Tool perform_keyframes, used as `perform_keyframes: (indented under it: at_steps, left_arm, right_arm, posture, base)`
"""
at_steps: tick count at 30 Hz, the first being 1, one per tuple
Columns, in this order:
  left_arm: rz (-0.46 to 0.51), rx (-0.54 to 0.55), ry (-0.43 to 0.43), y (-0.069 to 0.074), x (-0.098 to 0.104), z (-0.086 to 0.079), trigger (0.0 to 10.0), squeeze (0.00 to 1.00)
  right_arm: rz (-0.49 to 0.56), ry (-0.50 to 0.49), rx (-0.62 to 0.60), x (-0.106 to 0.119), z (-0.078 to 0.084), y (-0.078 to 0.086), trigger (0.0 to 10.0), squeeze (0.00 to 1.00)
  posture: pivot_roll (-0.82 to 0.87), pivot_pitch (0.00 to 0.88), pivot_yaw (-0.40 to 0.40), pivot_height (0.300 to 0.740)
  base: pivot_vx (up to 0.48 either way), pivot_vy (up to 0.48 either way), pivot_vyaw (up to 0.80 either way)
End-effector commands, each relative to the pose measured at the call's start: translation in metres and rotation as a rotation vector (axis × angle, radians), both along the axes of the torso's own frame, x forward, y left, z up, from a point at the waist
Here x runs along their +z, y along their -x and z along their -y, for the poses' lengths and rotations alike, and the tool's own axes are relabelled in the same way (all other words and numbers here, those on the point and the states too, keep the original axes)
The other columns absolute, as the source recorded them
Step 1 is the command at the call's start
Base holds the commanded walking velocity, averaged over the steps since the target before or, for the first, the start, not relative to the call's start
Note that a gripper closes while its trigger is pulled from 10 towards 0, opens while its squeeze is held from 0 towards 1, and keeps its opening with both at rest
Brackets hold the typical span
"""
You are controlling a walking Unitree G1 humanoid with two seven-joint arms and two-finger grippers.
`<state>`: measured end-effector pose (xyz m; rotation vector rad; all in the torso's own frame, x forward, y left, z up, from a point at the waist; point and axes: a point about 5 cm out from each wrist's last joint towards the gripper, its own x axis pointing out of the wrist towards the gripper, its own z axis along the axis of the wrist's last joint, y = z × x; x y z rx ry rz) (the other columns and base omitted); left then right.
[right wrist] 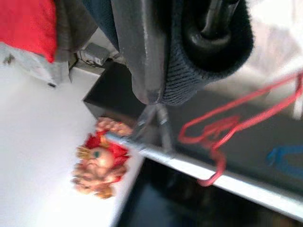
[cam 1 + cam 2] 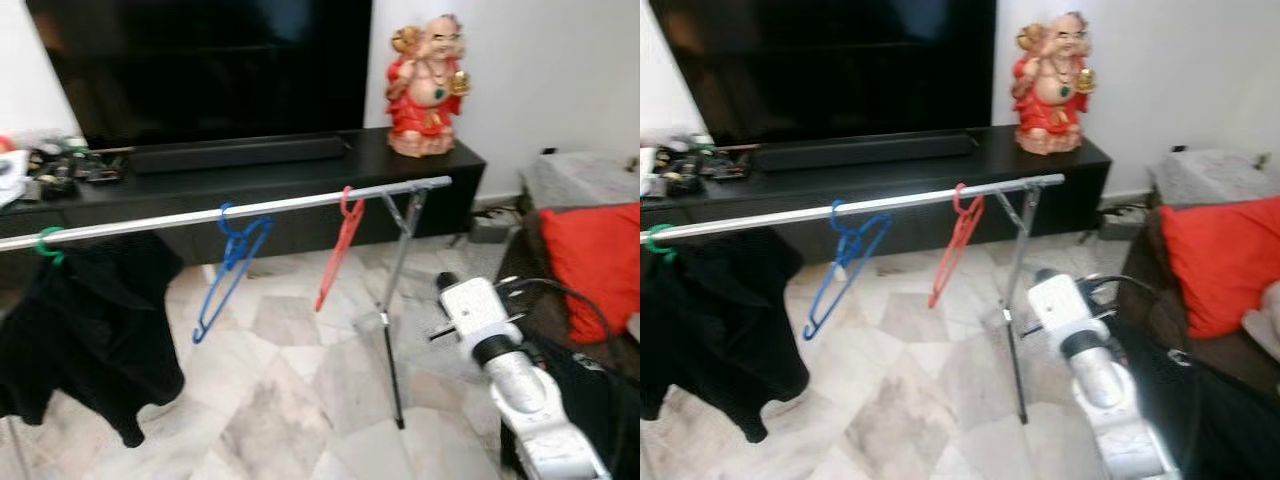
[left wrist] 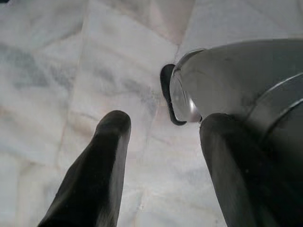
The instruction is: Hang hanger
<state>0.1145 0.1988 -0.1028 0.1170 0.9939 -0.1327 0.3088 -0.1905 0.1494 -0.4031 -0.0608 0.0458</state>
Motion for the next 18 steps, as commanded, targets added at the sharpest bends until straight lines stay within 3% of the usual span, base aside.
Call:
perform_keyframes:
  at_steps: [1, 5, 6, 7, 8, 13, 15, 16, 17, 18]
  left_arm:
    - [-0.006, -0.012, 0.013, -0.002, -0.001, 0.005, 10.0, 0.0]
    - [-0.005, -0.01, 0.012, -0.002, 0.0, 0.005, 10.0, 0.0]
    - [-0.004, -0.008, 0.009, -0.002, 0.0, 0.005, 10.0, 0.0]
    - [-0.004, -0.008, 0.009, -0.002, 0.0, 0.005, 10.0, 0.0]
    - [-0.003, -0.006, 0.008, -0.002, 0.0, 0.004, 10.0, 0.0]
    - [0.0, -0.001, 0.004, 0.0, 0.0, 0.0, 10.0, 0.0]
    - [0.002, 0.001, 0.003, 0.0, 0.0, -0.002, 10.0, 0.0]
    - [0.002, 0.001, 0.003, 0.0, 0.0, -0.002, 10.0, 0.0]
    - [0.004, 0.001, 0.002, 0.0, 0.001, -0.003, 10.0, 0.0]
    - [0.005, 0.002, 0.003, 0.0, 0.001, -0.003, 10.0, 0.0]
  right_arm:
    - [0.13, -0.084, 0.022, 0.029, -0.007, -0.005, 10.0, 0.0]
    - [0.187, -0.16, 0.073, 0.042, -0.011, -0.004, 10.0, 0.0]
    - [0.229, -0.186, 0.184, 0.055, -0.024, -0.001, 10.0, 0.0]
    - [0.229, -0.186, 0.184, 0.055, -0.024, -0.001, 10.0, 0.0]
    - [0.251, -0.212, 0.33, 0.066, -0.04, 0.005, 10.0, 0.0]
    - [0.273, -0.329, 0.633, 0.09, -0.067, 0.024, 10.0, 0.0]
    - [0.187, -0.338, 0.939, 0.091, -0.089, 0.051, 10.0, 0.0]
    - [0.187, -0.338, 0.939, 0.091, -0.089, 0.051, 10.0, 0.0]
    - [0.083, -0.288, 1.169, 0.082, -0.104, 0.077, 10.0, 0.0]
    - [0.047, -0.27, 1.213, 0.077, -0.106, 0.083, 10.0, 0.0]
  posture:
    - [0.08, 0.044, -0.012, 0.74]
    - [0.08, 0.046, -0.012, 0.74]
    - [0.08, 0.047, -0.011, 0.74]
    - [0.08, 0.047, -0.011, 0.74]
    - [0.08, 0.049, -0.01, 0.74]
    - [0.08, 0.05, -0.01, 0.74]
    - [0.08, 0.05, -0.009, 0.74]
    - [0.08, 0.05, -0.009, 0.74]
    - [0.08, 0.05, -0.009, 0.74]
    - [0.08, 0.05, -0.009, 0.74]
  base:
    - [0.0, 0.0, 0.0]
    - [0.0, 0.0, 0.0]
    - [0.0, 0.0, 0.0]
    - [0.0, 0.0, 0.0]
    - [0.0, 0.0, 0.0]
    - [0.0, 0.0, 0.0]
    - [0.0, 0.0, 0.0]
    - [0.0, 0.0, 0.0]
    - [0.0, 0.0, 0.0]
    - [0.0, 0.0, 0.0]
